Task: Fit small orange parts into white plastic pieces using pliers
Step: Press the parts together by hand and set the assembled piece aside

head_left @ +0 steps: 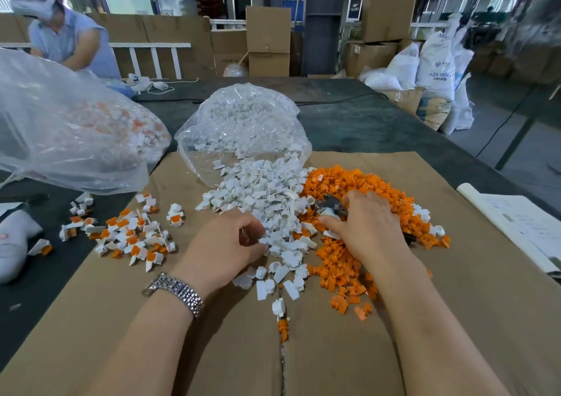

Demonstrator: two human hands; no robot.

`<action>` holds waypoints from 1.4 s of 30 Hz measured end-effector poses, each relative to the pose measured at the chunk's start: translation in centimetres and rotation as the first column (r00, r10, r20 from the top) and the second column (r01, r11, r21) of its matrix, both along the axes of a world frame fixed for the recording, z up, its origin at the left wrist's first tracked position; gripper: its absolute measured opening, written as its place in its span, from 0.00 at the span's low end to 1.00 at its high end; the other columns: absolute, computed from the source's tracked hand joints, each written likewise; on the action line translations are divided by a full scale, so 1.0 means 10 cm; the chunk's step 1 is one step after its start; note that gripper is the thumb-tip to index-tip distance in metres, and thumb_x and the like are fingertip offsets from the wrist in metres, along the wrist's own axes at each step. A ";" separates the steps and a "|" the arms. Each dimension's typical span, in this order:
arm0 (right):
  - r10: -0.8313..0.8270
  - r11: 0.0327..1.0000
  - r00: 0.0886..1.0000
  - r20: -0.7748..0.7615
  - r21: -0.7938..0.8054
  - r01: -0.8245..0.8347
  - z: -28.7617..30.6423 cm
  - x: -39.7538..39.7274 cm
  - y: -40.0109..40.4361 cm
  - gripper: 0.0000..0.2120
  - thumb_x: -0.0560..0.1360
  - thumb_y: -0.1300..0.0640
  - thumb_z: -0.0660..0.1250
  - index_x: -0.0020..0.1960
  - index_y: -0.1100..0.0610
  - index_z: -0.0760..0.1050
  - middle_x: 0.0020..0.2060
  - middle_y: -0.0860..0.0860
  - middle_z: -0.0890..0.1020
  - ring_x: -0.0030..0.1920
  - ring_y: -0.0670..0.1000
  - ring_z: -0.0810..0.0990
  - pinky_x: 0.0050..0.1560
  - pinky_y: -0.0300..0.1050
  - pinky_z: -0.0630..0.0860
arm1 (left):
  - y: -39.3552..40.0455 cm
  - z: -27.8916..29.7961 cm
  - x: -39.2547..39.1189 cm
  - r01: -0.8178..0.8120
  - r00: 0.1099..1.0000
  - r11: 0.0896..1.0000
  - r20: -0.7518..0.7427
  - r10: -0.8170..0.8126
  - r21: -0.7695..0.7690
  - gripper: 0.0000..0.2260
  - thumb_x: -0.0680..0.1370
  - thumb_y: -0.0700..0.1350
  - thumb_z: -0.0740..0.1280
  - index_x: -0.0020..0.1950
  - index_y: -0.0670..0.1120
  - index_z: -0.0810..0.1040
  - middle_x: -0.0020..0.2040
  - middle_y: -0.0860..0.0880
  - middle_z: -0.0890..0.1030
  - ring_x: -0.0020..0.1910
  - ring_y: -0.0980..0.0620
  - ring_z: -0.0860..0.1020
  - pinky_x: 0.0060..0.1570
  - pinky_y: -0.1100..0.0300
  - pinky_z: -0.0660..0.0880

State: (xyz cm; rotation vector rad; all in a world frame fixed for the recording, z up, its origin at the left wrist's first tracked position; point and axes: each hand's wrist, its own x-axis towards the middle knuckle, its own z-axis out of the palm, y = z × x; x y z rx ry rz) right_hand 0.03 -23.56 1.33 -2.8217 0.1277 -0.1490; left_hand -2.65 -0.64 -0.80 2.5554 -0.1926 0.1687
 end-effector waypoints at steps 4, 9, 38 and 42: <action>0.164 0.973 0.981 0.102 0.147 -0.178 0.11 -0.04 -0.05 0.10 0.74 0.44 0.75 0.50 0.46 0.78 0.50 0.45 0.78 0.58 0.50 0.74 0.61 0.58 0.73 | -0.03 -0.02 0.01 -0.022 0.999 0.998 0.028 0.021 0.056 0.07 0.77 0.53 0.74 0.53 0.56 0.81 0.50 0.57 0.78 0.45 0.61 0.74 0.39 0.73 0.66; 0.401 0.908 0.907 -0.127 0.185 -0.375 0.20 -0.15 -0.08 0.11 0.65 0.41 0.80 0.38 0.45 0.82 0.37 0.41 0.80 0.46 0.42 0.76 0.55 0.52 0.72 | -0.08 -0.01 0.00 -0.029 0.998 0.995 0.065 0.022 0.098 0.04 0.78 0.53 0.72 0.50 0.57 0.80 0.50 0.57 0.79 0.46 0.59 0.75 0.42 0.68 0.70; 0.300 0.856 0.914 0.274 0.345 -0.385 0.07 -0.09 0.05 0.04 0.78 0.56 0.71 0.45 0.54 0.83 0.41 0.48 0.83 0.41 0.46 0.82 0.45 0.41 0.80 | 0.00 0.09 0.05 -0.240 0.895 0.040 -0.237 -0.378 -0.970 0.09 0.75 0.35 0.70 0.53 0.40 0.87 0.50 0.38 0.85 0.42 0.48 0.85 0.40 0.61 0.82; 0.284 0.336 0.924 0.255 0.876 -0.346 0.17 -0.17 0.15 0.03 0.78 0.61 0.72 0.49 0.62 0.82 0.39 0.55 0.87 0.42 0.53 0.88 0.45 0.45 0.85 | -0.04 0.12 0.04 -0.242 0.877 0.027 -0.230 -0.422 -0.970 0.09 0.74 0.34 0.69 0.49 0.41 0.88 0.48 0.40 0.86 0.43 0.48 0.86 0.41 0.62 0.83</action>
